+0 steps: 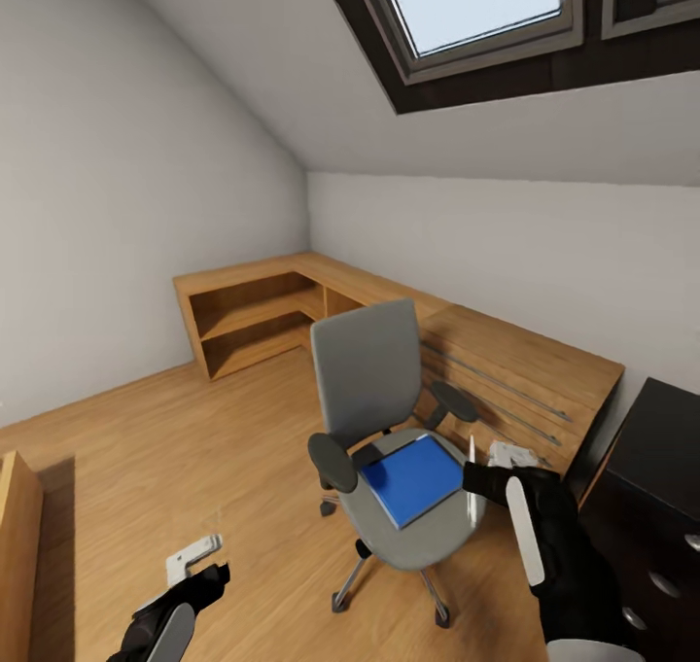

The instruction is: In the bedroom, organize the workspace by keeping the computer under the desk, ensuring the monitor is on the desk, placing the keyboard on the desk next to the monitor, placing the mouse on the desk next to the keyboard, moving the folder from the swivel chair onto the desk next to the mouse, stacking the notebook on top of the folder with the pen on top of the notebook, and positioning the swivel chair next to the desk.

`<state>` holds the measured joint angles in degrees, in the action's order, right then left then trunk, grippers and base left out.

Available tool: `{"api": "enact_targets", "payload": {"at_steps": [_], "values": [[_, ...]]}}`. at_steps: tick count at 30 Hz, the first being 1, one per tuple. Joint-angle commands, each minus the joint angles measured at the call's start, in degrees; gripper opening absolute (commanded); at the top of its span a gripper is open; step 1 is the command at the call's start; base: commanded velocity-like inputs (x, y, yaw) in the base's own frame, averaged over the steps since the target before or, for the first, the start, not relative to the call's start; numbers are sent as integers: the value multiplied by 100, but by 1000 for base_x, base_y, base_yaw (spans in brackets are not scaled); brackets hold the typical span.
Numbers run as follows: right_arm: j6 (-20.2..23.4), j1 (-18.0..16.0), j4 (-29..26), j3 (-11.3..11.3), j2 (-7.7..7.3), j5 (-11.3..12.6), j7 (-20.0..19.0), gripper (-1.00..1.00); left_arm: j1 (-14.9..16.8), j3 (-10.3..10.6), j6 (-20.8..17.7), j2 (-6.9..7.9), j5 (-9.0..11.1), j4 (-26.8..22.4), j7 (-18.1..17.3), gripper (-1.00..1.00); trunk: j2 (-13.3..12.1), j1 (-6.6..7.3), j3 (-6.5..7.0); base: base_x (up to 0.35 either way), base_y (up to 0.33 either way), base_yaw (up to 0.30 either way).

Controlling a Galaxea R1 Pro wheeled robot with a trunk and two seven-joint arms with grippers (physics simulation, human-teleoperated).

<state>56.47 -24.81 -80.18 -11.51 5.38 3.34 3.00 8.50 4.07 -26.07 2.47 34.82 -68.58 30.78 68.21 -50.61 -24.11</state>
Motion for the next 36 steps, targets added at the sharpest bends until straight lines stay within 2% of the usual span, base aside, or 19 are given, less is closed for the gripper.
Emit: {"api": "enact_targets", "payload": {"at_steps": [1,2,6,10,13,15,16,18,20,21,27,36], "values": [[20,1,-57,-9,7,44,23,-100,1,43,35,0,50,54,53,100,-37,22,12,0,0,0],[18,11,-190,-12,11,44,20,-100,-47,133,224,-12,50,188,46,100,-78,44,30,0,0,0],[24,17,-371,-8,14,38,23,-100,-202,224,605,-13,47,408,22,100,-238,132,102,0,0,0],[131,19,-509,-7,16,23,44,-100,-295,251,802,-13,41,509,7,100,-398,220,174,0,0,0],[266,20,-678,-47,2,19,55,-100,-483,263,974,-6,32,519,-124,100,-519,286,228,0,0,0],[302,20,-730,-85,-6,16,59,-100,-589,274,1092,-4,28,518,-301,100,-599,330,263,0,0,0],[325,20,-769,-124,-13,14,63,-100,-669,285,1220,0,5,522,-540,100,-639,352,281,0,0,0],[339,20,-798,-160,-20,12,65,-100,-721,295,1340,3,-52,530,-796,100,-719,396,317,0,0,0],[345,20,-817,-193,-26,11,67,-100,-755,302,1434,4,-149,536,-1019,100,-799,440,353,0,0,0],[348,20,-826,-219,-30,8,68,-100,-780,306,1500,6,-268,544,-1175,100,-840,462,371,0,0,0],[338,25,-839,-287,-38,-17,69,-100,-818,312,1597,5,-539,547,-1405,100,-1080,593,479,0,0,0],[308,29,-821,-515,-33,-23,64,-100,-924,413,1731,-10,-618,539,-1472,100,-1441,791,640,0,0,-23]]}}
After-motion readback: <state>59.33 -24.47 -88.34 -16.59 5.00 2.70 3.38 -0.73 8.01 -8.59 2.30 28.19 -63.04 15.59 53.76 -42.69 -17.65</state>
